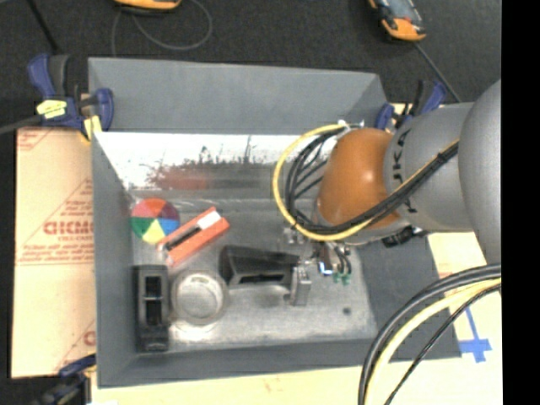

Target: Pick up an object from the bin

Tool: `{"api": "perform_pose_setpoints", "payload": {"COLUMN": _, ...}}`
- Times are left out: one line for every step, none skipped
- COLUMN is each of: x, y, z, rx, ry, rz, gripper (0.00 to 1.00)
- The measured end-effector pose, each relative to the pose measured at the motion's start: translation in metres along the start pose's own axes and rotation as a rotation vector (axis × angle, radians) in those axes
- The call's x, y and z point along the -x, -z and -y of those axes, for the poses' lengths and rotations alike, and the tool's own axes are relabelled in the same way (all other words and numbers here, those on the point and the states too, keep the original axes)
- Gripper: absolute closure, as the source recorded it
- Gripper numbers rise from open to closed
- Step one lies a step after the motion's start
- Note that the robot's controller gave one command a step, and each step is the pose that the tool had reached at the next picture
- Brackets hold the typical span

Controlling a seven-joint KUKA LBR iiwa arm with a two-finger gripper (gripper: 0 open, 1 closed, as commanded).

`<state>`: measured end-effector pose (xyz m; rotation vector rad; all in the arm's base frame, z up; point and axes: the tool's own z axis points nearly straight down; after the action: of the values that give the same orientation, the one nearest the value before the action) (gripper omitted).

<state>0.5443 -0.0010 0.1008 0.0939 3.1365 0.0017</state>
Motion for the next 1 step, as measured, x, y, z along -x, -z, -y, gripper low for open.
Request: {"api": "perform_pose_setpoints", "payload": {"x": 0.0078, "y": -0.0287, "z": -0.0024, "rx": -0.002, "ry": 0.070, "rz": -0.002, "gripper": 0.00}}
